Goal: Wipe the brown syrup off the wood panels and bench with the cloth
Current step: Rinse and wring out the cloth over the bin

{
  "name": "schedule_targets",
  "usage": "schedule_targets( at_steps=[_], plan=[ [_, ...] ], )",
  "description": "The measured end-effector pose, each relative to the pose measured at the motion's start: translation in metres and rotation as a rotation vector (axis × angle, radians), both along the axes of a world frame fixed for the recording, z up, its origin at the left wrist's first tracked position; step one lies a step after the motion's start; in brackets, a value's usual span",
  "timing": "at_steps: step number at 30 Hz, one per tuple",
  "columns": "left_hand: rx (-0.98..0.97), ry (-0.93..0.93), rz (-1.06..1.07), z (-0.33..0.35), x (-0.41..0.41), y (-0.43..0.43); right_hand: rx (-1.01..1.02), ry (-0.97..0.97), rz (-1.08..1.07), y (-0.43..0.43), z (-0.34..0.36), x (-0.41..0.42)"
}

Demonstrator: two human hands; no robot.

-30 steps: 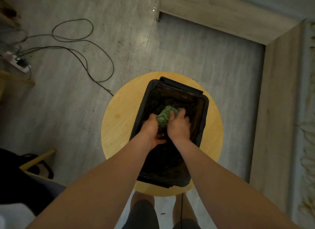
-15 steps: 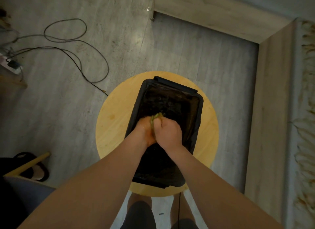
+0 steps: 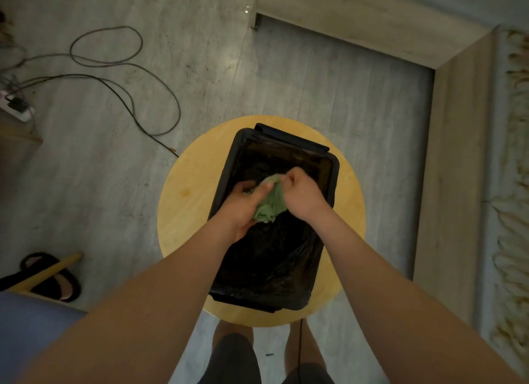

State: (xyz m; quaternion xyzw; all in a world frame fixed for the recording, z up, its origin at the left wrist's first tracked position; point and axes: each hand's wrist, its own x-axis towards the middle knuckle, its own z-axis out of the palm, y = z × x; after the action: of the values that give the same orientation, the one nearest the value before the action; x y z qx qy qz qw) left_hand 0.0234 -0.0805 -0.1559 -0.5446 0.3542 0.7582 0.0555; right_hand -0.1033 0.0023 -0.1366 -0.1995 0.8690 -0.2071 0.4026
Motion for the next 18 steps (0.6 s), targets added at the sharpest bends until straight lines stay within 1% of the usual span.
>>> schedule_targets(
  at_steps=[2,3,5,7,10,12,13,14,16,17,18],
  plan=[
    [-0.033,0.012,0.035,-0.005,0.001,0.002,-0.101,0.026,-0.151,-0.007,0.015,-0.009],
    [-0.028,0.014,0.034,-0.006,0.001,0.002,-0.138,0.046,-0.192,-0.01,0.019,-0.012],
    [0.02,-0.013,0.002,-0.005,-0.001,0.0,-0.177,0.086,-0.207,-0.012,0.024,-0.012],
    [0.042,-0.069,-0.072,-0.003,-0.003,-0.002,-0.205,0.192,-0.215,-0.008,0.023,-0.006],
    [-0.039,-0.153,-0.205,-0.001,-0.004,-0.003,-0.312,0.384,-0.288,0.002,0.02,0.002],
    [-0.123,-0.242,-0.317,-0.003,-0.005,-0.003,-0.333,0.394,-0.306,0.004,0.018,0.009],
    [-0.129,-0.294,-0.308,-0.003,-0.005,-0.004,-0.308,0.353,-0.267,0.003,0.015,0.012],
    [-0.083,-0.318,-0.241,-0.003,-0.006,-0.004,-0.234,0.297,-0.183,0.003,0.009,0.015],
    [0.091,-0.242,0.0,0.001,-0.009,-0.006,0.027,0.208,0.069,0.004,-0.005,0.018],
    [0.15,-0.188,0.108,0.004,-0.01,-0.008,0.143,0.162,0.161,0.004,-0.011,0.019],
    [0.196,-0.146,0.186,0.005,-0.01,-0.01,0.203,0.11,0.19,0.004,-0.016,0.019]
  ],
)
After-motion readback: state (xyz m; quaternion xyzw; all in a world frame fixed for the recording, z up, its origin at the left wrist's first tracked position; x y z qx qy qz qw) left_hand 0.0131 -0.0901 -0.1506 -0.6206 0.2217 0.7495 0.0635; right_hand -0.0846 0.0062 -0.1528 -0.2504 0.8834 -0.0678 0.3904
